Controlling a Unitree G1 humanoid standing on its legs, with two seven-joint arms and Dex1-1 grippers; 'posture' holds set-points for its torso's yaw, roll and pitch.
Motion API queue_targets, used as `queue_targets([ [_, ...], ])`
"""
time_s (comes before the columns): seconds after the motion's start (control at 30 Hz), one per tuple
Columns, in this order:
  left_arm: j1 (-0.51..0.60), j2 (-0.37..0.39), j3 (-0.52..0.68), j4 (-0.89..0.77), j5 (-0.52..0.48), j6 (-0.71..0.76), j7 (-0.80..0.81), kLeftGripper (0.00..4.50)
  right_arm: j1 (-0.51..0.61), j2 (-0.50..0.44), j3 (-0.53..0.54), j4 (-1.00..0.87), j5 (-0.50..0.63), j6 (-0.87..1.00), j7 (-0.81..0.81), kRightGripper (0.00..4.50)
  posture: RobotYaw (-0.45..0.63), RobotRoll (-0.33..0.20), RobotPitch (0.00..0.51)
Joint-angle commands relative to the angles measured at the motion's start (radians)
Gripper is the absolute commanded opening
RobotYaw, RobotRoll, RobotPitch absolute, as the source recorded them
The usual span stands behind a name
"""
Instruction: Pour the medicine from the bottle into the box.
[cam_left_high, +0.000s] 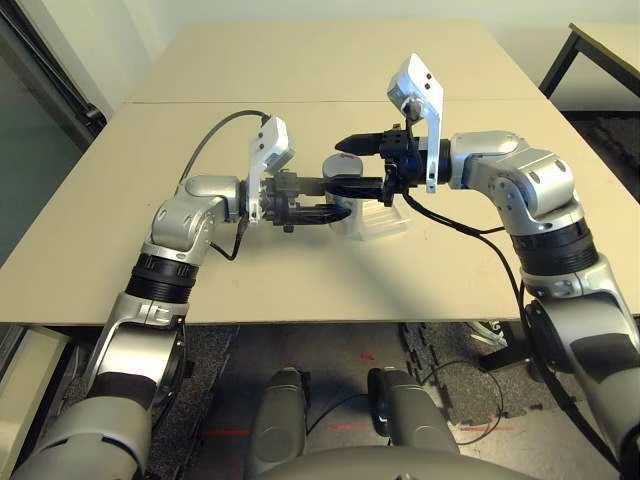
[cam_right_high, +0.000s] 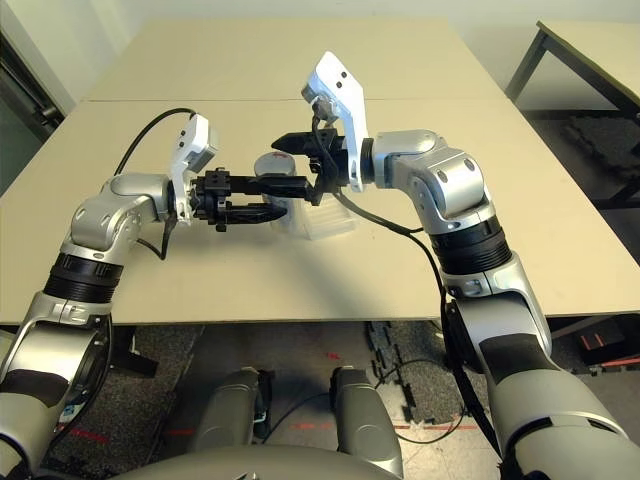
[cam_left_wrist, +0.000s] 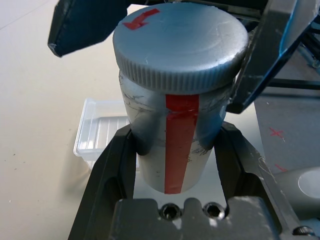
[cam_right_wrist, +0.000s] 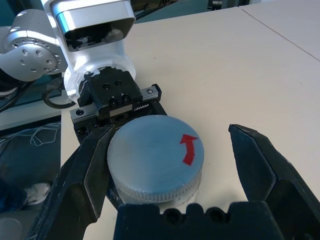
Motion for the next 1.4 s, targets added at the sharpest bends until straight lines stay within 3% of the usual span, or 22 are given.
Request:
queue_targets([
  [0.03, 0.009, 0.009, -0.013, 0.0, 0.011, -0.009, -0.011, 2.48, -0.008, -0.018, -0.024, 0.008, -0.004, 0.0, -0.004, 4.5, -0.02, 0.0, 0.088],
  [0.97, 0.02, 0.023, -0.005, 0.056, 0.027, -0.048, -0.015, 2.48, 0.078, -0.122, -0.121, -0.06, 0.068, 0.055, -0.03, 4.5, -0.02, 0.0, 0.088],
  [1.4, 0.001, 0.014, -0.011, 0.098, 0.041, -0.078, -0.028, 2.48, 0.044, -0.043, -0.099, -0.13, 0.14, 0.113, -0.052, 4.5, -0.03, 0.0, 0.081],
])
